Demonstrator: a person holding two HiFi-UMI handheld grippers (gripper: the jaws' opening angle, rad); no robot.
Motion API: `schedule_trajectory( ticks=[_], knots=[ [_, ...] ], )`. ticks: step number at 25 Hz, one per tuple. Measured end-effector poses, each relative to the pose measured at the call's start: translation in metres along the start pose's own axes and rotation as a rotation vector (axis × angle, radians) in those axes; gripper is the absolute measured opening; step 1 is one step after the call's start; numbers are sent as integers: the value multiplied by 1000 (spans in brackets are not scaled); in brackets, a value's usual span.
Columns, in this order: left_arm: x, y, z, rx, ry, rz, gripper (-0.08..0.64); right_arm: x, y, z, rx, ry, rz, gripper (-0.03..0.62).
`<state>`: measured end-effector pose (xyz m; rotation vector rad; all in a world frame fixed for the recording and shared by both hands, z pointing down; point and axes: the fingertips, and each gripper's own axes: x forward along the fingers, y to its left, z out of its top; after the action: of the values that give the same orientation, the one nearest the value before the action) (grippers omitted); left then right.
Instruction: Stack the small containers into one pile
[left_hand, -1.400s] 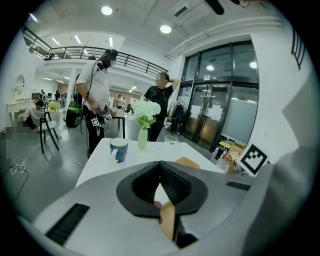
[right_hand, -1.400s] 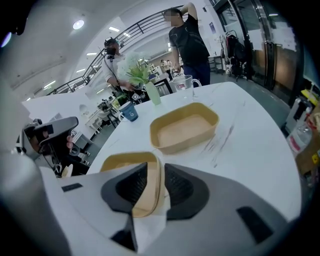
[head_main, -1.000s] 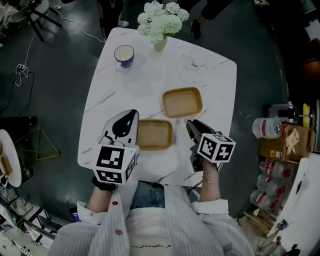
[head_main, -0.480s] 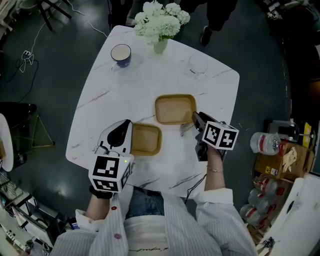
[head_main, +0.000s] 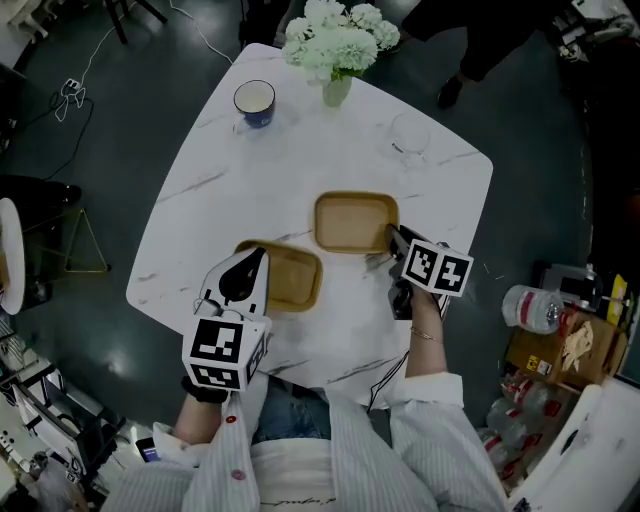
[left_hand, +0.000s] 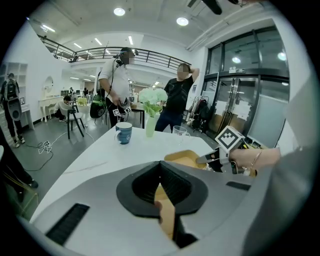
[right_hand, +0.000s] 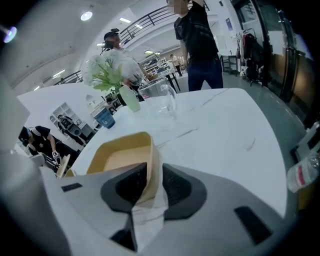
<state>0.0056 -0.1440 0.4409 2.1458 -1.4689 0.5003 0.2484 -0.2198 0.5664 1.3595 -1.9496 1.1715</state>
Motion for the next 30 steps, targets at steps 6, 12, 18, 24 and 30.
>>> schedule_trajectory(
  ticks=[6, 12, 18, 24, 30],
  knots=[
    [-7, -2, -3, -9, -10, 24, 17, 1, 0, -1, -26, -6, -13, 40],
    [-15, -2, -7, -14, -16, 41, 17, -2, 2, -3, -28, -6, -8, 18],
    [-27, -2, -4, -12, -32, 46, 17, -16, 9, 0, -15, -35, -1, 17],
    [-40, 0, 2, 9, -52, 21, 17, -38, 27, 3, 10, -80, 5, 17],
    [-50, 11, 16, 47, -76, -39, 17, -55, 53, -7, 50, -117, -10, 17]
  ],
)
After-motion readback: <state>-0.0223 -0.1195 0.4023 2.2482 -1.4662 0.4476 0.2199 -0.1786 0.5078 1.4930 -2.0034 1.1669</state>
